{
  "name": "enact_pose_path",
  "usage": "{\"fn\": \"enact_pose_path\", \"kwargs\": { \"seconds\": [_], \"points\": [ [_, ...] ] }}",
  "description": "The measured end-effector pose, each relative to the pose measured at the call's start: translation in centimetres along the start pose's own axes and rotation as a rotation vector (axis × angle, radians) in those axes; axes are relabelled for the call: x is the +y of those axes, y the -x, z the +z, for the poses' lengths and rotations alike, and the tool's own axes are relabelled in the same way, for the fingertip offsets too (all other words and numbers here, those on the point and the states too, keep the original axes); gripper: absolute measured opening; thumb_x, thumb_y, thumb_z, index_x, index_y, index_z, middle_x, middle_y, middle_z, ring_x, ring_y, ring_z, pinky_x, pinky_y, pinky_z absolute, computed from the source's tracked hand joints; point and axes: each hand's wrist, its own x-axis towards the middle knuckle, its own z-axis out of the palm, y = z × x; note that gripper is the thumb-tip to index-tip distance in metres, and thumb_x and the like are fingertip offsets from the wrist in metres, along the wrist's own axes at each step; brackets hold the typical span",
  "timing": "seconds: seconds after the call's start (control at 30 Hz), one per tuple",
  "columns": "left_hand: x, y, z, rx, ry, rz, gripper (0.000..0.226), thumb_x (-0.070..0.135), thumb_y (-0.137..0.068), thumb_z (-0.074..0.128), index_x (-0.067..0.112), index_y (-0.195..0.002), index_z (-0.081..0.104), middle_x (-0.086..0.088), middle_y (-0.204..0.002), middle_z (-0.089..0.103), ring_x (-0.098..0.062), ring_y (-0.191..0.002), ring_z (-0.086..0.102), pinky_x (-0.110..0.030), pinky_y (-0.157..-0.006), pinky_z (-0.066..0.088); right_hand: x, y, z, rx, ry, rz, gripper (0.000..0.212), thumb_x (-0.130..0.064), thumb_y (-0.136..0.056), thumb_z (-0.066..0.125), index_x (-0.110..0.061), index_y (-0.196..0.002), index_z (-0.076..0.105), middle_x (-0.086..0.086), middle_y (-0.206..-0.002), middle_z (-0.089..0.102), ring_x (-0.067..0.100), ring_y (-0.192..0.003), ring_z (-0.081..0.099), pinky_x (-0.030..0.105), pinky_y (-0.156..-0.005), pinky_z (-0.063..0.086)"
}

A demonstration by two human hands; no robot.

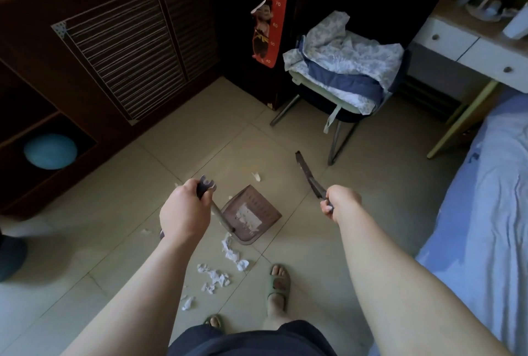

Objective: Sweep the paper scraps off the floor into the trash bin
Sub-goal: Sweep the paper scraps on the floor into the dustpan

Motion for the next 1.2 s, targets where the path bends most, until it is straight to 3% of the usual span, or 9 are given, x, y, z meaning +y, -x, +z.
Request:
{"fn": "enact_pose_path", "kwargs": {
  "seconds": [0.1,0.27,0.6,0.9,1.2],
  "points": [
    [2.4,-1.3,1.4,0.004,-0.014,-0.03,0.019,0.036,-0.091,0.053,0.018,-0.093,0.059,-0.004,-0.081,0.062,-0.024,-0.07,0.051,-0.028,-0.057,0.039,-2.6,-2.4,0.3,0.002,0.022,-0.015,0.016,0.009,-0.073,0.032,-0.005,-0.071,0.041,0.016,-0.073,0.048,0.016,-0.037,0.036,0.011,-0.036,0.022],
    [4.9,-2.7,3.6,0.012,0.001,-0.063,0.02,0.037,-0.091,0.053,0.02,-0.1,0.061,-0.005,-0.09,0.065,-0.028,-0.08,0.059,-0.029,-0.06,0.041,-5.2,-6.0,1.3,-0.029,0.056,-0.002,0.019,0.01,-0.075,0.032,-0.005,-0.072,0.044,0.012,-0.069,0.047,0.018,-0.045,0.039,0.011,-0.035,0.025],
    [4.4,-4.0,3.4,0.075,0.023,-0.174,0.019,0.035,-0.09,0.055,0.02,-0.1,0.061,-0.006,-0.089,0.066,-0.031,-0.086,0.061,-0.03,-0.061,0.041,-5.6,-9.0,5.9,-0.137,0.249,0.009,0.021,0.012,-0.075,0.033,-0.005,-0.079,0.045,0.013,-0.07,0.048,0.016,-0.045,0.037,0.013,-0.038,0.028],
    [0.5,-3.0,0.3,0.107,0.014,-0.227,0.025,0.038,-0.091,0.053,0.021,-0.108,0.061,-0.006,-0.096,0.067,-0.03,-0.091,0.061,-0.034,-0.069,0.049,-3.9,-3.5,10.3,-0.292,0.456,-0.029,0.035,0.009,-0.079,0.031,-0.002,-0.104,0.053,0.017,-0.077,0.051,0.017,-0.048,0.038,0.013,-0.037,0.026],
    [-7.6,0.0,-4.3,0.117,0.002,-0.207,0.024,0.037,-0.092,0.052,0.021,-0.107,0.061,-0.004,-0.091,0.065,-0.024,-0.077,0.055,-0.028,-0.061,0.04,3.1,4.8,12.3,-0.348,0.578,-0.018,0.03,0.007,-0.082,0.031,-0.002,-0.102,0.051,0.015,-0.072,0.05,0.016,-0.046,0.037,0.011,-0.036,0.027]
  ]
}}
